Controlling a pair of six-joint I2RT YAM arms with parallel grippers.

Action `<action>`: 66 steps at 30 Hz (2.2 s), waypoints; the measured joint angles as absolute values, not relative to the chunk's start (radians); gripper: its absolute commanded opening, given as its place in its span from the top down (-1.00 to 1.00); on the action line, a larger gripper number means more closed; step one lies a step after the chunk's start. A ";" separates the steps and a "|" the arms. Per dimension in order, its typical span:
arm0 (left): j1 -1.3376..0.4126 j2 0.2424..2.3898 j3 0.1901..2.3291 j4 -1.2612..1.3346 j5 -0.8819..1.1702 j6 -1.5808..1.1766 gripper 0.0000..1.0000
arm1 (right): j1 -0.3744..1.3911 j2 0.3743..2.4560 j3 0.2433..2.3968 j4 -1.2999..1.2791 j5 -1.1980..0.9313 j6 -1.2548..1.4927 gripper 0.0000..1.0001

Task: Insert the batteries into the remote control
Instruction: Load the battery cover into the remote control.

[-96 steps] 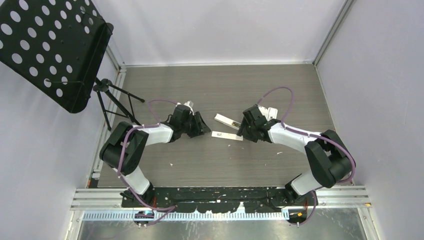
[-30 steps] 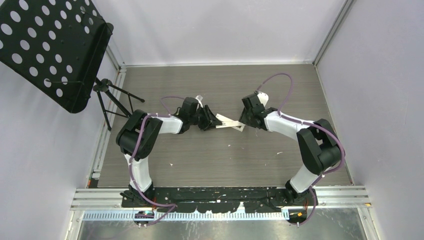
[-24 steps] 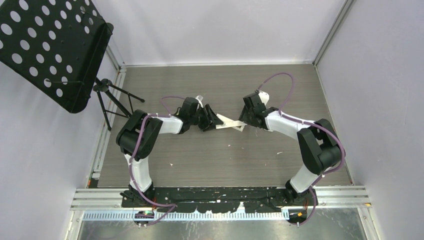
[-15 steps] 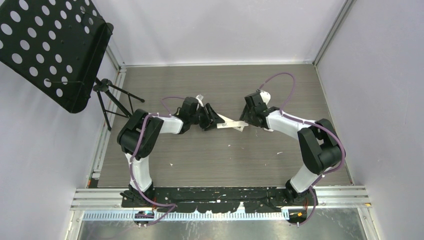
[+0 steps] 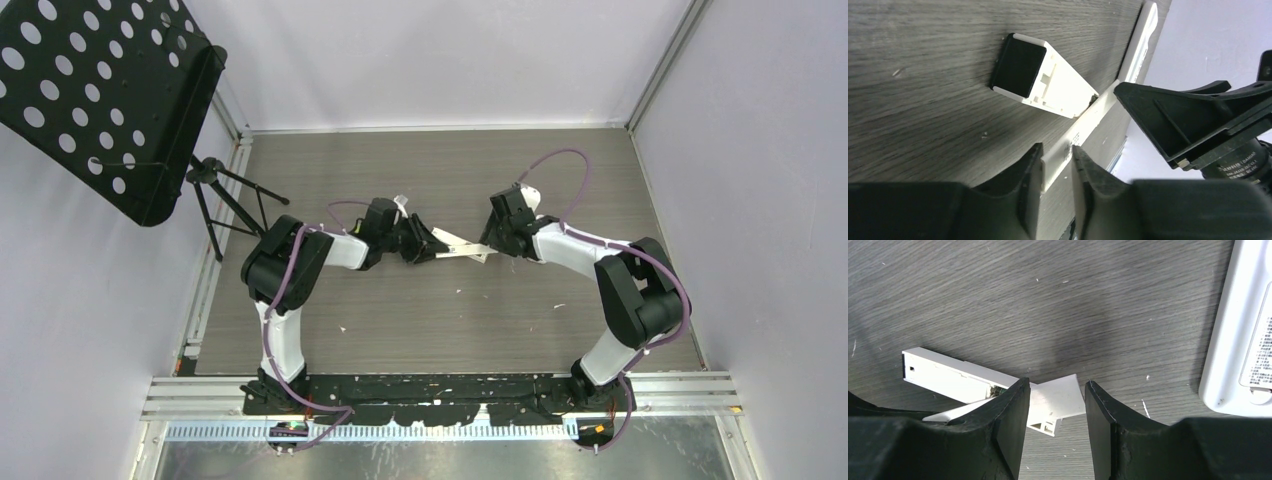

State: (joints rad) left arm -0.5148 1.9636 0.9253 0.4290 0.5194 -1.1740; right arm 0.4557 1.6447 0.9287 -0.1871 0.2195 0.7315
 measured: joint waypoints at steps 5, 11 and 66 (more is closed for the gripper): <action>-0.508 1.964 0.919 0.475 0.544 -1.200 1.00 | 0.454 1.645 0.920 -0.187 0.217 0.730 0.01; -0.492 1.959 0.919 0.533 0.585 -1.215 1.00 | 0.437 1.622 0.916 -0.189 0.212 0.733 -0.37; -0.340 1.671 0.892 0.707 1.045 -1.256 -0.26 | 0.310 1.031 0.535 0.365 -0.495 1.050 0.99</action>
State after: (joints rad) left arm -0.3397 1.6707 0.8921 0.7074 1.0451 -1.2556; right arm 0.3103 1.0313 0.5350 0.3653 -0.4950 1.0504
